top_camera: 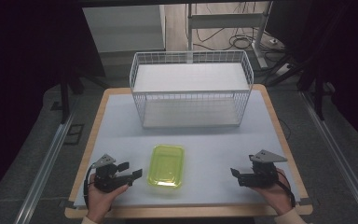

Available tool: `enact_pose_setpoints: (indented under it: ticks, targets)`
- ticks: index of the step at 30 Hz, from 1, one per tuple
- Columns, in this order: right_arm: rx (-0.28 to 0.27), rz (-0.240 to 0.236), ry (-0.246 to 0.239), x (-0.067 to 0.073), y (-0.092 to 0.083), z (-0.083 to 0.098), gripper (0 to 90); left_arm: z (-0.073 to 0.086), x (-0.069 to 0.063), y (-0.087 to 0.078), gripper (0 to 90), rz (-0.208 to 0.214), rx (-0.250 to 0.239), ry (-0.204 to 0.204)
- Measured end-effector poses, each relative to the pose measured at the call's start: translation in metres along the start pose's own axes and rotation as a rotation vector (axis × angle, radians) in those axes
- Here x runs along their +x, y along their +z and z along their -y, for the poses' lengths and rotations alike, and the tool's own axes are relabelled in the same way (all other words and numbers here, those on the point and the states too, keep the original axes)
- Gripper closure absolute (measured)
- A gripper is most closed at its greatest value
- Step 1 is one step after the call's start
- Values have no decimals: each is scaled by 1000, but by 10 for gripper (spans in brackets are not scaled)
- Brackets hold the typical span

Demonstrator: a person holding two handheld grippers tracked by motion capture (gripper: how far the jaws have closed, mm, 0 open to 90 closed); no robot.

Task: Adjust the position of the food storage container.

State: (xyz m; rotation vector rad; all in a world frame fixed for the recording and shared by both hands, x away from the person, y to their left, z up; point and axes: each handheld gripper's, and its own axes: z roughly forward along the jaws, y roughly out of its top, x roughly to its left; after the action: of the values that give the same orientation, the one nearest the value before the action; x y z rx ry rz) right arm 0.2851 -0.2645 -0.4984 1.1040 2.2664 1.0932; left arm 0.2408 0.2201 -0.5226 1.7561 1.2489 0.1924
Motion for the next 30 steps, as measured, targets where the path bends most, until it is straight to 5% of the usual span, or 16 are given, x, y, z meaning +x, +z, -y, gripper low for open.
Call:
enact_pose_setpoints:
  ticks: [17,30]
  targets:
    - [-6,-16,29,-2,-5,-1,154,-1,-2,1,296,-4,29,7]
    - [10,-8,12,-1,-4,0,161,-7,-2,-10,866,61,80,-1]
